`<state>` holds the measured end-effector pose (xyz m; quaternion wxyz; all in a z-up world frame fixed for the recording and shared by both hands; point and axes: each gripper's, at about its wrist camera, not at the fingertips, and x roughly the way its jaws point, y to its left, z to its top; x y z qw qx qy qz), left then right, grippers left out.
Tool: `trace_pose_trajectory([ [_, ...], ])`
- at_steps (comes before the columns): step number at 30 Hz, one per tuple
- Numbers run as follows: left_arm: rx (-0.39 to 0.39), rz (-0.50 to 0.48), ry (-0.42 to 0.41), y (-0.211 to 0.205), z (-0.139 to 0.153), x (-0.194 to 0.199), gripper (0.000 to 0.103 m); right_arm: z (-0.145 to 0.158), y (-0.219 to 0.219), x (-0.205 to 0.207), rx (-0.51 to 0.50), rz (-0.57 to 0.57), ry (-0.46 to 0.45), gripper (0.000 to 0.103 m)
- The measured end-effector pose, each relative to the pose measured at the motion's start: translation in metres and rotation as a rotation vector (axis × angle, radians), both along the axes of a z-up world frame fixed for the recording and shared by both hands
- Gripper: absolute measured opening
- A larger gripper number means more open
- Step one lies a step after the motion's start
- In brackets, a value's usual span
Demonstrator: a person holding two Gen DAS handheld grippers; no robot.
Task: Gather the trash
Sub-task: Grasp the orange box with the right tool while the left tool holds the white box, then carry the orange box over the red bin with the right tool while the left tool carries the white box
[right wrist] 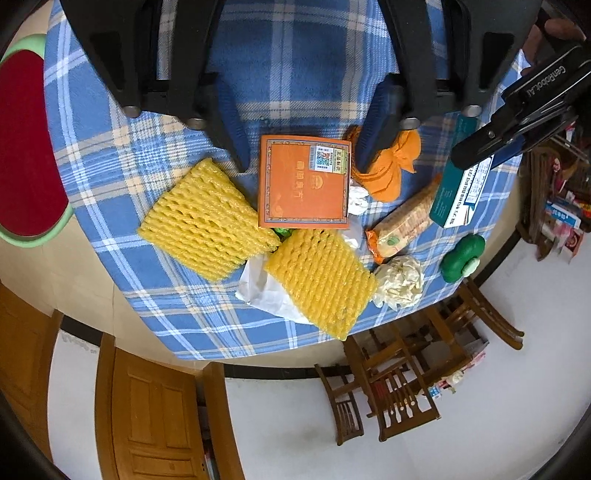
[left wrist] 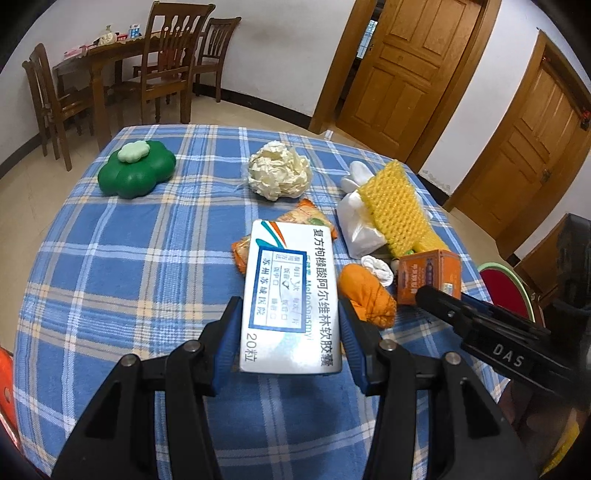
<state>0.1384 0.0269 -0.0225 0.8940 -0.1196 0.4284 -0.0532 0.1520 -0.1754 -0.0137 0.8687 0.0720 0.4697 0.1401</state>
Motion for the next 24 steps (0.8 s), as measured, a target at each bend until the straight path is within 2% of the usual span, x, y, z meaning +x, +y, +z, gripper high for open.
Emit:
trace_pose_trajectory([
  [6,-0.003,-0.007,-0.007,-0.005,0.003,-0.002,0.051,0.005,-0.005,-0.008,0.011,0.009,-0.024,0.048],
  [14,-0.012,-0.018,-0.022,-0.014,0.012,-0.009,0.051,0.026,-0.028,-0.033,0.045,-0.01,-0.081,0.047],
  [24,0.005,-0.063,-0.069,-0.036,0.035,-0.025,0.051,0.049,-0.062,-0.067,0.088,-0.06,-0.138,0.047],
])
